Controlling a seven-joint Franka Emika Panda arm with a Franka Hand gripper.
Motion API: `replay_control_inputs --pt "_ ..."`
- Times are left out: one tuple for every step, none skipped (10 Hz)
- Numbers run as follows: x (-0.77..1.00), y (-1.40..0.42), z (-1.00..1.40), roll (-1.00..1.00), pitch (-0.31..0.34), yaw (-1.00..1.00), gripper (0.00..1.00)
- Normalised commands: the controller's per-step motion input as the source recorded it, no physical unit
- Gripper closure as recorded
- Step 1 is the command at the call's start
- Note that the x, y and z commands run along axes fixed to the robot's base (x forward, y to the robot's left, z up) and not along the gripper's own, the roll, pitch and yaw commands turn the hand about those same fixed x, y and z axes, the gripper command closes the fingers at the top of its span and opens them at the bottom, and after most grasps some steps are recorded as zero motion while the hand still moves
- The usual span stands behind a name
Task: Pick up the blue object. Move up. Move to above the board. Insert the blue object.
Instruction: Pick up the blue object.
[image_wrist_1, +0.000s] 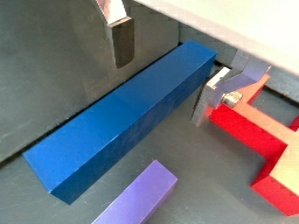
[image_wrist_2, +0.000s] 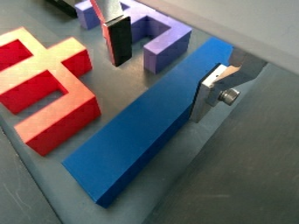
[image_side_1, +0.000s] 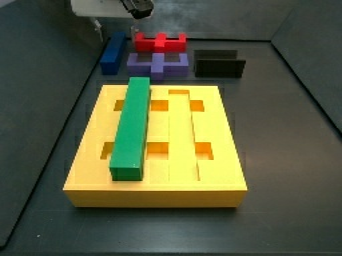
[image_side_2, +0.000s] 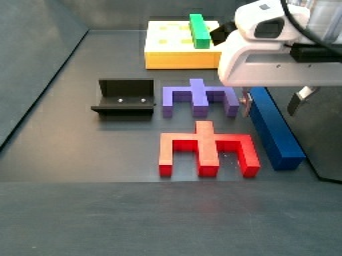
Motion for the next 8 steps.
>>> replay_control_inputs --pt "0.0 0.0 -0.27 -0.04 -0.106 0.0 0.0" --pt "0.0 0.0 -0.27 -0.04 -0.114 0.0 0.0" --pt "-0.05 0.0 -0.25 -0.02 -0.1 0.0 0.0" --pt "-0.04 0.0 -0.25 -0.03 -0.107 0.0 0.0" --pt "0.0 0.0 -0.26 -0.05 -0.127 0.0 0.0" --pt "0.0 0.0 -0.26 -0.06 -0.119 0.03 0.0" --pt "0.0 0.0 -0.21 -0.04 -0.099 0.07 0.0" --pt "0.0 0.0 -0.18 -0.03 -0.084 0.07 0.0"
